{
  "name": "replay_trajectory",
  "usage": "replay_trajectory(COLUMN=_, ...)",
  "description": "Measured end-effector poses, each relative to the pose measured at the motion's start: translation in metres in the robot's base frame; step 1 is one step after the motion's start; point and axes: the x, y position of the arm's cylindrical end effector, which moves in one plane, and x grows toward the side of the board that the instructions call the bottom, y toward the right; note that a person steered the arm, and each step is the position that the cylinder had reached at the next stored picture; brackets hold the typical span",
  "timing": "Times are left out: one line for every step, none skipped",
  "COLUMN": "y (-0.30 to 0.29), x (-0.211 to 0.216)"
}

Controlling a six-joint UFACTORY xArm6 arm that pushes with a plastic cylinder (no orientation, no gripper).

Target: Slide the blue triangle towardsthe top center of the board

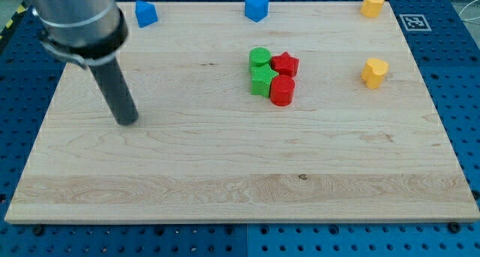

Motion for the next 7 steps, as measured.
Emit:
replay_trajectory(y=-0.032, x=-0.044)
replay_trajectory(y=-0.061, x=-0.096)
replay_trajectory(y=-0.074, x=-0.15)
replay_trajectory(y=-0.067, x=-0.197)
replay_trajectory(y=-0.036, x=-0.219)
replay_trajectory(y=-0.007, x=-0.248)
replay_trajectory(y=0.014, x=-0.247)
